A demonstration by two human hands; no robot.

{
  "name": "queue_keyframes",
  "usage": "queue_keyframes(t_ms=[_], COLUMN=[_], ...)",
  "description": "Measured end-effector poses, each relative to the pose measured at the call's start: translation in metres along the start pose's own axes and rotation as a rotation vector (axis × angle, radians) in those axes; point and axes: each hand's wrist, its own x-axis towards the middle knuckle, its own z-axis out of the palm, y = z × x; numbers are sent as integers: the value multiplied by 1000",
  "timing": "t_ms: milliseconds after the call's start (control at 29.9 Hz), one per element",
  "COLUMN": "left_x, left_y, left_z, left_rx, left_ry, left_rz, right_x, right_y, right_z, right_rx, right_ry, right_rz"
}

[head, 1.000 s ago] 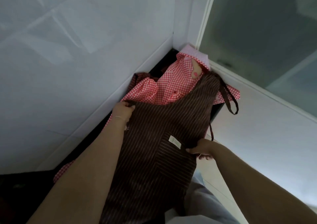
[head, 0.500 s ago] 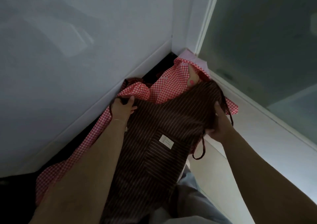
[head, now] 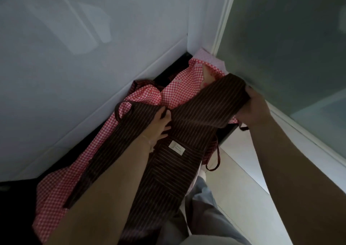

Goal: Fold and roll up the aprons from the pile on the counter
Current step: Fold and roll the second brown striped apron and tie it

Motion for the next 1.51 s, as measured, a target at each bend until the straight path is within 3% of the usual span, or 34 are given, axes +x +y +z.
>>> queue_keyframes(t_ms=[134, 201, 368, 502, 569, 603, 703, 770, 937, 1004, 1071, 1138, 1239, 1306, 1373, 1406, 1507], left_x=[-10, -11, -25, -35, -35, -35, -32, -28, -10, -1, 1, 4, 7, 11, 8, 8, -1], left_y=[5, 2, -19, -25, -24, -23, -15, -10, -11, -11, -11, -12, -16, -20, -19, -19, -22], left_z=[-16, -30, -66, -68, -65, -62, -49, -36, -13, -8, -8, -10, -14, -18, -22, -24, -27], left_rx=[-175, -257, -260, -122, -56, -18, 126, 199, 248, 187, 84, 31, 10, 11, 35, 61, 172], left_ry=[-115, -113, -86, -77, -72, -63, -37, -8, -8, -11, -57, -75, -5, 26, 18, -7, -108], left_rz=[-74, -97, -175, -199, -186, -177, -133, -120, -179, -198, -200, -139, -78, -79, -100, -120, -120], right_x=[-54, -73, -106, -119, -123, -125, -123, -114, -85, -74, -68, -62, -63, -71, -77, -75, -64], right_y=[16, 40, 135, 195, 203, 205, 198, 184, 162, 161, 162, 161, 156, 152, 154, 159, 166], right_z=[28, 32, 9, -17, -26, -28, -29, -27, -31, -37, -39, -41, -38, -33, -23, -17, 2], right_rx=[-125, -300, -879, -1569, -1745, -1693, -1196, -909, -723, -649, -597, -739, -853, -947, -1131, -1185, -1149], right_ry=[-265, -328, -271, -470, -432, -325, 268, 475, 306, 248, 181, 201, 494, 674, 539, 417, 135], right_rz=[-52, -5, -9, -51, -168, -258, -511, -418, 84, 164, 152, 88, -81, -345, -491, -433, 100])
